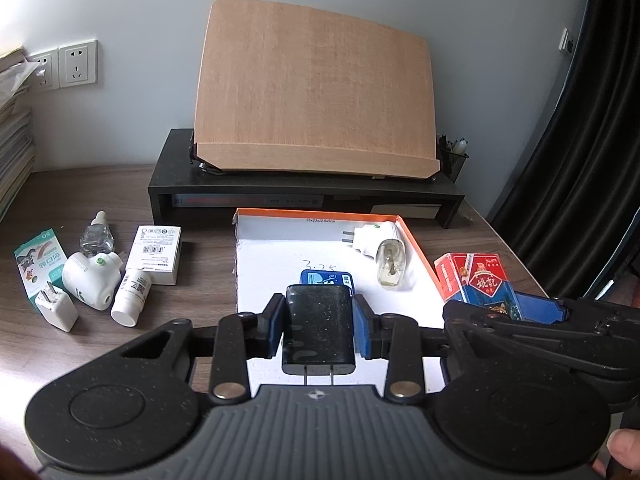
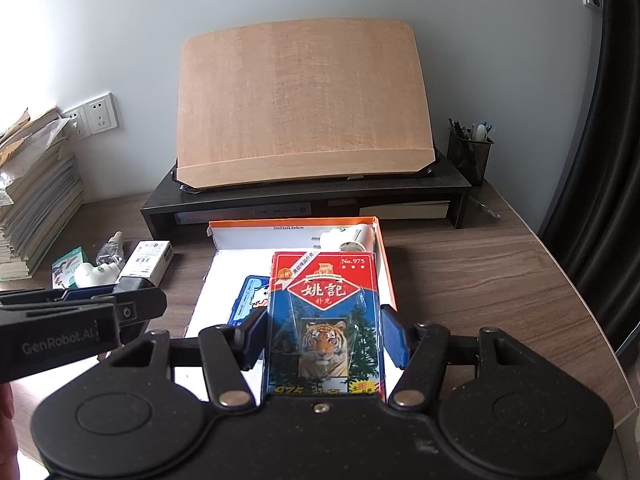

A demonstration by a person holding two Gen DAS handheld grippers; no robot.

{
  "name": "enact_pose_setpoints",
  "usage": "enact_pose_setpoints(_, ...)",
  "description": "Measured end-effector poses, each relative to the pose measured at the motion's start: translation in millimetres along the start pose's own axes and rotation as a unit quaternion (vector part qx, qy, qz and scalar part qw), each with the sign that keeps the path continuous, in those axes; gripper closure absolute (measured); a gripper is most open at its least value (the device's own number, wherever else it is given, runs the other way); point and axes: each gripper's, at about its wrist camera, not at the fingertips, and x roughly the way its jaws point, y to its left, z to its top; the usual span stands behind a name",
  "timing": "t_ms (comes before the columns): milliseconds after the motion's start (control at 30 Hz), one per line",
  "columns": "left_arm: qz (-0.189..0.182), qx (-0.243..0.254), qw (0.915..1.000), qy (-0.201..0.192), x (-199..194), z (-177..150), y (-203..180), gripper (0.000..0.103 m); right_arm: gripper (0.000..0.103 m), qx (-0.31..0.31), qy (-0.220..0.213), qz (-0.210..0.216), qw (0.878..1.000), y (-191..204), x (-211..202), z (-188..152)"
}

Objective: Organize rigid objects
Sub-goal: 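Carry the black charger and tiger card pack over the white box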

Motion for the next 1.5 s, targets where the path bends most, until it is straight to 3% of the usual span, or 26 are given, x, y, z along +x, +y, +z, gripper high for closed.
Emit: enact_pose_setpoints(1500,-0.005,0.001,1.0,0.003,1.0,-0.9,-4.6,0.067,0.032,0.003,0.002,-0.007,1.0,-4.2,1.7,3.9)
